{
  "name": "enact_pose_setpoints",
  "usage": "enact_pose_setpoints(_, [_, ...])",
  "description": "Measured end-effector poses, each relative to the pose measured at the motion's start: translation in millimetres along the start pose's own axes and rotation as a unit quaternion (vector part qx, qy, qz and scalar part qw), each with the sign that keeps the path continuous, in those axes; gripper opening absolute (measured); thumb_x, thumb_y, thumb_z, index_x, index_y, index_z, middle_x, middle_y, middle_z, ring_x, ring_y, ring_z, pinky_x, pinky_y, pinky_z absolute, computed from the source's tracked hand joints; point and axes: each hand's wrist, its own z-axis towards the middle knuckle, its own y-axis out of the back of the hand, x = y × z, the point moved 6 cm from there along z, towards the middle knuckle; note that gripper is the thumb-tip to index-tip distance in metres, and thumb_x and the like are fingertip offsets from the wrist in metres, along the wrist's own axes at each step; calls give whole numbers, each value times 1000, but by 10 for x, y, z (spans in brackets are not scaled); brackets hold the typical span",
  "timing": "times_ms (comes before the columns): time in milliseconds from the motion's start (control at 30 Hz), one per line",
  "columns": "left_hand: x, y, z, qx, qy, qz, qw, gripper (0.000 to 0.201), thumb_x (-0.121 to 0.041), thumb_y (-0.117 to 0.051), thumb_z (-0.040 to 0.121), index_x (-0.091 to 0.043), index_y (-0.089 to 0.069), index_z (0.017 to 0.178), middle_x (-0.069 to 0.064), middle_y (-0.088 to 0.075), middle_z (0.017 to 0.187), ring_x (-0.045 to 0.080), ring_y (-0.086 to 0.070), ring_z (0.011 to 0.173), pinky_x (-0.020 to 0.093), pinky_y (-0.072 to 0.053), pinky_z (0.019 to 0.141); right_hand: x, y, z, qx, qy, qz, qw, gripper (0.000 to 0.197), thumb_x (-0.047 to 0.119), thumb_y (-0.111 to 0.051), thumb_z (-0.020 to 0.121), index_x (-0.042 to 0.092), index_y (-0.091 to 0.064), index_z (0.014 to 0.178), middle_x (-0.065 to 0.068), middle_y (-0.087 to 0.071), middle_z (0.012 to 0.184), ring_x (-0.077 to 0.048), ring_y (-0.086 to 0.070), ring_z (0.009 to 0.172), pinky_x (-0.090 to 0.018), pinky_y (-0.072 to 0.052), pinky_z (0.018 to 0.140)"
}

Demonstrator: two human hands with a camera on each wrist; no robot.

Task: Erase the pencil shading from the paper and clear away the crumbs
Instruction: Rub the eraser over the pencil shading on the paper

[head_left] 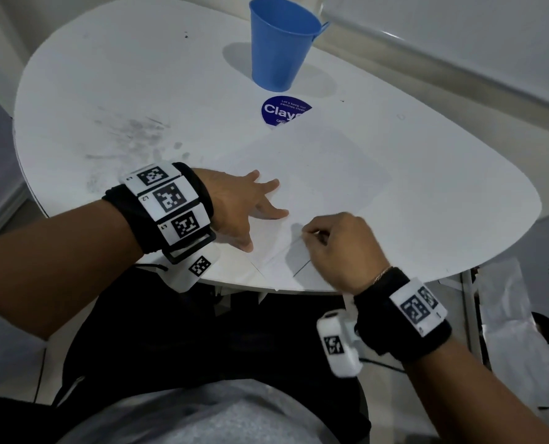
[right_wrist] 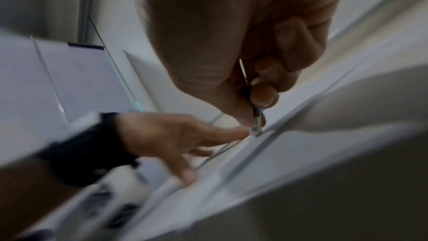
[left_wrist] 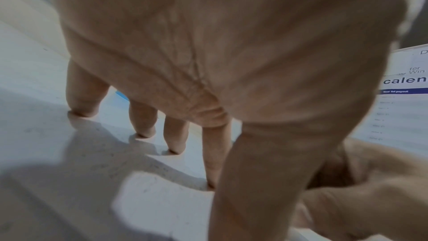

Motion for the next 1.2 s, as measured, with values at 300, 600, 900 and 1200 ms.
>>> enact_pose_setpoints(300, [-3, 1, -9, 0, -2, 3, 1000, 84, -41, -66, 94, -58, -8, 153, -19, 24, 163, 10, 24, 151, 53, -6, 125, -59, 42, 61, -6, -10, -31, 999, 15, 21, -61, 88, 22, -75, 85, -1, -74, 81, -27, -67, 79, -35, -55, 74])
enact_pose_setpoints(600, [5, -2, -6, 5, -5, 2, 1000, 85, -42, -66, 93, -58, -8, 153, -19, 25, 163, 10, 25, 150, 53, -4, 125, -107, 78, 78, 4, -16, -21, 1000, 16, 19, -61, 88, 21, -76, 84, 1, -73, 79, -23, -66, 77, -31, -54, 73])
enact_pose_setpoints(900, [-2, -13, 10, 2, -7, -7, 1000, 85, -41, -67, 93, -60, -10, 152, -21, 24, 162, 8, 25, 150, 53, -4, 125, -93, 60, 78, 17, -16, -25, 999, 16, 20, -60, 90, 22, -76, 85, 2, -73, 81, -21, -66, 77, -26, -49, 70])
enact_pose_setpoints(1200, [-6, -5, -19, 2, -8, -5, 1000, 84, -41, -66, 93, -60, -9, 152, -21, 25, 162, 8, 25, 150, 54, -4, 125, -161, 116, 93, -15, -29, -18, 999, 16, 20, -61, 89, 21, -76, 83, 1, -73, 79, -24, -66, 79, -29, -50, 72])
